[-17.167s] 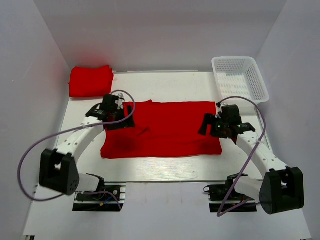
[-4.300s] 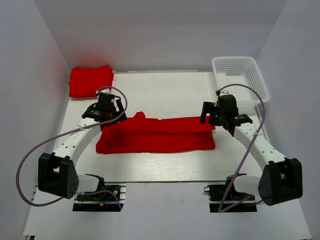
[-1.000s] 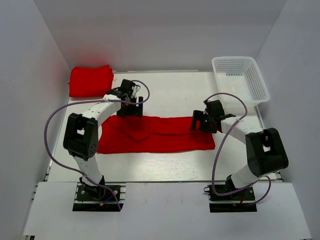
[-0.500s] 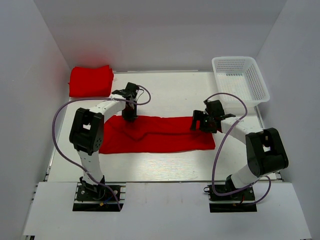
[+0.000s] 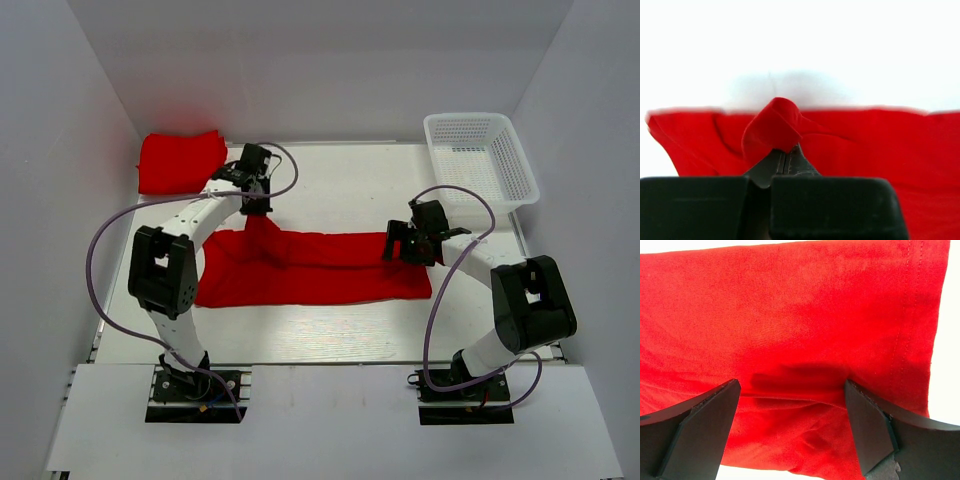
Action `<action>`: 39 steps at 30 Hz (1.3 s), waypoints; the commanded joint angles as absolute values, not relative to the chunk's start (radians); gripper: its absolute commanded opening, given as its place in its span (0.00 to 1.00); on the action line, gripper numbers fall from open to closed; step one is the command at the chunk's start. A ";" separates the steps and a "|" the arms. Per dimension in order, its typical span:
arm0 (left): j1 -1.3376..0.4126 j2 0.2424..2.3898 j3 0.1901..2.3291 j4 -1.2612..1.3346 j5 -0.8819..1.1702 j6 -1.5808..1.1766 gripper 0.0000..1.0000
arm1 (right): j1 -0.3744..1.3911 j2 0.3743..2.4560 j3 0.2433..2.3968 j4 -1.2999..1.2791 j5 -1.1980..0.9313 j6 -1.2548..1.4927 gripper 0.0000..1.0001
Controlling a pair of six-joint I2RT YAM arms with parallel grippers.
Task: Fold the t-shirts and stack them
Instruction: Fold the tshirt
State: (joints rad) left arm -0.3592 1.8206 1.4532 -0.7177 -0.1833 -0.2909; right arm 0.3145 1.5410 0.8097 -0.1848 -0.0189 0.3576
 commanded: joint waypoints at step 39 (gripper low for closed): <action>-0.374 0.963 0.658 -0.761 -0.149 -0.650 0.17 | 0.311 1.562 0.801 -0.238 -0.038 0.333 0.90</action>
State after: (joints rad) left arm -0.3706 1.0218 0.6472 -0.6609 -0.1410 -0.5297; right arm 0.3145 1.5570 0.8230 -0.1867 -0.0151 0.3374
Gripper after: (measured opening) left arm 0.138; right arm 0.904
